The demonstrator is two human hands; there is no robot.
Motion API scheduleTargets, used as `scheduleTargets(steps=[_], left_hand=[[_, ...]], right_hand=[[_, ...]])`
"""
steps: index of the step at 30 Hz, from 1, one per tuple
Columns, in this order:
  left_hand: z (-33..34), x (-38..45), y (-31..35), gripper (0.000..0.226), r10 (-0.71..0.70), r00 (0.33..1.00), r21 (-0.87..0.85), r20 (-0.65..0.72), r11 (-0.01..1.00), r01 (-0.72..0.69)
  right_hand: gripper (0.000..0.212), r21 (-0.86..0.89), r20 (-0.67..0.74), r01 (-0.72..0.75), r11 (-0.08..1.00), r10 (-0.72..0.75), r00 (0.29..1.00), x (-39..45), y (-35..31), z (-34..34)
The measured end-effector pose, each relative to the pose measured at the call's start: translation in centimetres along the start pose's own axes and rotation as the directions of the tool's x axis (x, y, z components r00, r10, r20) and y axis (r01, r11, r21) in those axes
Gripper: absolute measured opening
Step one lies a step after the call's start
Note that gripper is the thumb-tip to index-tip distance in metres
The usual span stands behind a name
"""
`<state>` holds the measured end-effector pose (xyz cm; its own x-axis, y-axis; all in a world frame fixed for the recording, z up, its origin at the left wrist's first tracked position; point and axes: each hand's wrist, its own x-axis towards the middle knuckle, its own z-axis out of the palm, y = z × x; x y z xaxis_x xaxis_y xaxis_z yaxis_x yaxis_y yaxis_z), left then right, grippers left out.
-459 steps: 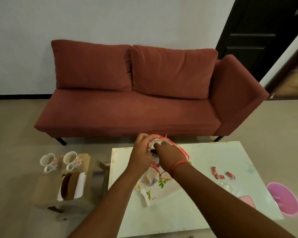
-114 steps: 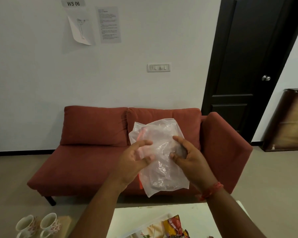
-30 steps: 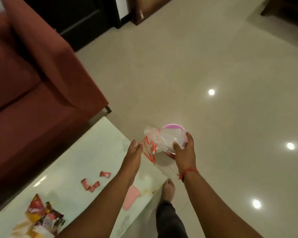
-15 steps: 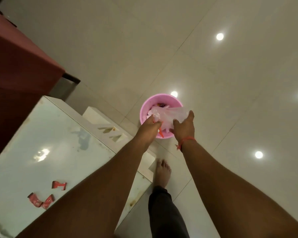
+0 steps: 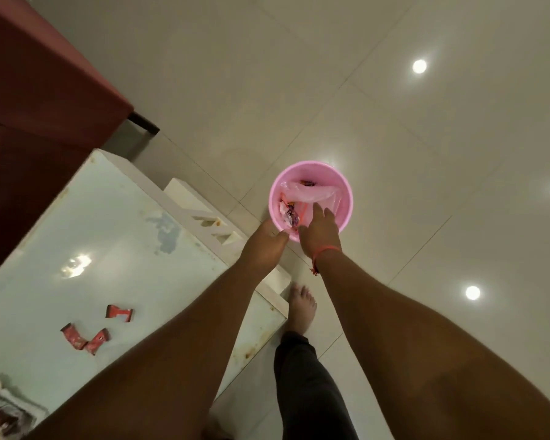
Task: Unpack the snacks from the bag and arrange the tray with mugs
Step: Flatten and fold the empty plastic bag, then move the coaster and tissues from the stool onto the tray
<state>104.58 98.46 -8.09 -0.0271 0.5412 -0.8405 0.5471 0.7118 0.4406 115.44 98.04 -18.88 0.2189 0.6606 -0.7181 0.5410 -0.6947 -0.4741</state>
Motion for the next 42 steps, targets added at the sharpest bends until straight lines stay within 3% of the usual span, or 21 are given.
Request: scheduleTargets(steps=[5,10,15,19,25,29,36,42], left_hand=[[-4.4,-5.4,-1.9,0.057,0.029,0.997,0.017,-0.070,0.999,-0.028],[-11.2,-13.1,-8.1,0.064,0.127,0.974,0.105,-0.189,0.989,-0.108],[-19.7,-23.2,-19.5,0.066,0.135,0.926,0.148,-0.352,0.985,-0.087],[-26.5,-32.8,-32.1,0.068,0.058,0.880,0.123,-0.472,0.992,0.001],[-32.2,-44.8,-47.7,0.068,-0.123,0.822,-0.016,-0.557,0.990,0.138],[-33.3,-50.5,-54.9,0.069,-0.235,0.788,-0.131,-0.569,0.972,0.196],[-32.4,-53.7,-58.3,0.070,-0.328,0.758,-0.224,-0.564,0.944,0.242],[-31.6,-55.5,-59.9,0.071,-0.372,0.736,-0.236,-0.565,0.928,0.288]], right_hand=[[0.069,-0.132,0.052,0.168,0.977,-0.163,0.985,-7.2,-4.6,-0.1],[0.069,-0.277,0.159,0.362,0.890,-0.329,0.931,-18.3,-10.8,2.9],[0.071,-0.318,0.279,0.514,0.797,-0.439,0.854,-32.1,-15.7,10.3],[0.070,-0.319,0.374,0.622,0.715,-0.508,0.776,-44.1,-18.8,18.7],[0.070,-0.382,0.545,0.748,0.544,-0.521,0.657,-57.1,-21.0,29.8],[0.069,-0.352,0.676,0.855,0.381,-0.528,0.514,-63.6,-22.1,34.8],[0.073,-0.414,0.773,0.885,0.215,-0.431,0.466,-67.2,-22.3,39.7],[0.073,-0.398,0.822,0.906,0.142,-0.385,0.421,-67.9,-22.1,42.1]])
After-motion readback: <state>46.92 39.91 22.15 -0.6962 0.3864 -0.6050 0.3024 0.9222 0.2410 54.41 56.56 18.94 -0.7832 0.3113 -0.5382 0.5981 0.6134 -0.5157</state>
